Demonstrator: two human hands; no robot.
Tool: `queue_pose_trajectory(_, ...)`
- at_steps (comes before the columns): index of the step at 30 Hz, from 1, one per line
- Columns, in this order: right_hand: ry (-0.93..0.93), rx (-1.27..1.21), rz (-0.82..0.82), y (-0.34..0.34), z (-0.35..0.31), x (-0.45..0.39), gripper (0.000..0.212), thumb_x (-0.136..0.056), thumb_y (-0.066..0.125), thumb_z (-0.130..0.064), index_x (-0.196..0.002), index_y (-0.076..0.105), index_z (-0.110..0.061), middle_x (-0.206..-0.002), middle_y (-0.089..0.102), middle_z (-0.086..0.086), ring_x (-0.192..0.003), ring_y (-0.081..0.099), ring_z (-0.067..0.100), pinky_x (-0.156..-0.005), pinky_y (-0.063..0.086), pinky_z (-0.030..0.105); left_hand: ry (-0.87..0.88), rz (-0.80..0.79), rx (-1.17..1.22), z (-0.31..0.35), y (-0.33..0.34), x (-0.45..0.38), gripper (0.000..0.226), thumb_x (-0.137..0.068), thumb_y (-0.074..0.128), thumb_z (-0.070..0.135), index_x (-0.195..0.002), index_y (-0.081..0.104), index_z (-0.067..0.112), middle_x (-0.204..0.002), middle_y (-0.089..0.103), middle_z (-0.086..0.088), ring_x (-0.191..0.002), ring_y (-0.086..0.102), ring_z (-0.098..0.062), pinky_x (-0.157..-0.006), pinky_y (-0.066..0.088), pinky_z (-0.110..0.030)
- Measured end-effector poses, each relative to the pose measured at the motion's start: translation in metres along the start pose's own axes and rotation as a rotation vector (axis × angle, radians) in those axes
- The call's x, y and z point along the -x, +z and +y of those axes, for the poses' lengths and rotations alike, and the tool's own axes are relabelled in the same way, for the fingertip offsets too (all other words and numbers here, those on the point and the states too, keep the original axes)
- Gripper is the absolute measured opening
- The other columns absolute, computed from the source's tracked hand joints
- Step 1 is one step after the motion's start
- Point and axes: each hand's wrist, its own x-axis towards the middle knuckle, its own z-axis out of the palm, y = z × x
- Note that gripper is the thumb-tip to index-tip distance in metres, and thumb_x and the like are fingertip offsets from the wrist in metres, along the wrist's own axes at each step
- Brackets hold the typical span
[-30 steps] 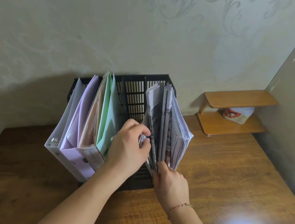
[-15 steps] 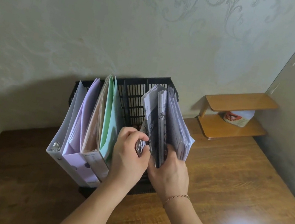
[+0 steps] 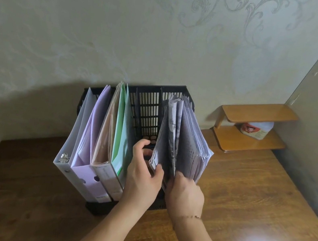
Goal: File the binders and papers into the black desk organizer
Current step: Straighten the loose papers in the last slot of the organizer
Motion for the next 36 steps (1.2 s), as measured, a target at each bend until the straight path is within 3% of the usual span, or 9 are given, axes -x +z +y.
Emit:
queue_pose_trajectory(2,-0.108,-0.034,0.102,0.0,0.009,0.017,0.028,-0.073,0.063,-0.014,-0.061,0.038,-0.018,-0.041,0.048,0.0,-0.031,0.045,0.027,-0.039,0.004,0.019,0.048,0.018,-0.007,0.0,-0.001,-0.001,0.061,-0.086,0.065,0.008,-0.134,0.031,0.023,-0.114,0.054,0.007,-0.104,0.053,-0.005,-0.088,0.044,-0.013)
queue_pose_trajectory(6,-0.24,-0.118,0.163,0.011,0.025,0.034,0.017,-0.078,0.045,-0.026,-0.064,0.048,-0.017,-0.041,0.046,-0.002,-0.027,0.04,0.021,-0.036,0.013,0.019,0.268,0.072,0.079,0.015,-0.01,0.001,0.048,-0.086,0.061,0.01,-0.13,0.042,0.011,-0.127,0.049,-0.005,-0.118,0.052,-0.022,-0.097,0.047,-0.043)
queue_pose_trajectory(11,-0.302,-0.101,0.213,0.021,0.029,0.031,0.012,-0.077,0.056,-0.024,-0.067,0.056,-0.017,-0.042,0.049,-0.001,-0.028,0.043,0.021,-0.031,0.024,0.022,0.352,0.067,-0.051,0.058,-0.03,-0.015,0.074,-0.08,0.065,0.042,-0.139,0.031,0.012,-0.123,0.055,-0.006,-0.102,0.06,-0.019,-0.082,0.052,-0.03)
queue_pose_trajectory(15,-0.367,-0.117,0.159,0.018,0.031,0.033,0.012,-0.082,0.047,-0.03,-0.077,0.052,-0.021,-0.048,0.051,-0.004,-0.031,0.046,0.02,-0.031,0.027,0.022,0.15,0.007,-0.152,0.062,-0.036,-0.034,0.047,-0.088,0.059,0.02,-0.126,0.038,0.037,-0.081,0.066,0.002,-0.047,0.048,-0.012,-0.042,0.036,-0.023)
queue_pose_trajectory(20,-0.54,-0.265,0.017,-0.025,0.038,0.028,0.041,-0.094,0.039,-0.053,-0.072,0.056,-0.023,-0.055,0.053,-0.007,-0.044,0.05,0.011,-0.041,0.041,0.028,0.132,0.028,-0.083,0.062,-0.04,-0.035,0.042,-0.086,0.06,0.007,-0.118,0.044,0.029,-0.086,0.049,0.026,-0.039,0.046,-0.007,-0.038,0.03,-0.015)
queue_pose_trajectory(24,-0.513,-0.591,0.246,-0.106,0.007,-0.033,0.025,-0.091,0.049,-0.04,-0.085,0.067,-0.025,-0.063,0.058,-0.016,-0.053,0.054,0.005,-0.05,0.045,0.027,0.173,0.009,-0.036,0.056,-0.038,-0.031,0.044,-0.09,0.059,0.009,-0.127,0.043,0.03,-0.084,0.057,0.022,-0.047,0.053,0.0,-0.041,0.035,-0.011)
queue_pose_trajectory(28,-0.542,-0.389,-0.193,-0.13,-0.039,-0.102,0.051,-0.086,0.044,-0.065,-0.128,0.05,-0.036,-0.093,0.066,-0.014,-0.079,0.062,0.006,-0.075,0.051,0.03,0.127,-0.042,0.012,0.055,-0.033,-0.03,0.05,-0.093,0.058,0.017,-0.136,0.037,0.031,-0.109,0.068,0.007,-0.081,0.067,-0.004,-0.066,0.057,-0.029)
queue_pose_trajectory(31,-0.652,-0.317,-0.281,-0.132,-0.045,-0.118,0.049,-0.086,0.047,-0.063,-0.124,0.053,-0.034,-0.095,0.066,-0.007,-0.079,0.061,0.006,-0.075,0.049,0.028,0.103,-0.075,0.031,0.058,-0.033,-0.031,0.051,-0.094,0.057,0.017,-0.139,0.036,0.027,-0.114,0.067,0.008,-0.096,0.066,-0.005,-0.08,0.058,-0.036)
queue_pose_trajectory(36,-0.804,-0.26,-0.333,-0.142,-0.04,-0.124,0.049,-0.081,0.059,-0.059,-0.114,0.058,-0.022,-0.078,0.062,-0.013,-0.073,0.061,0.007,-0.067,0.045,0.019,0.149,-0.094,0.054,0.057,-0.038,-0.029,0.047,-0.097,0.055,0.019,-0.14,0.037,0.023,-0.113,0.053,0.035,-0.102,0.056,0.017,-0.081,0.046,-0.007)
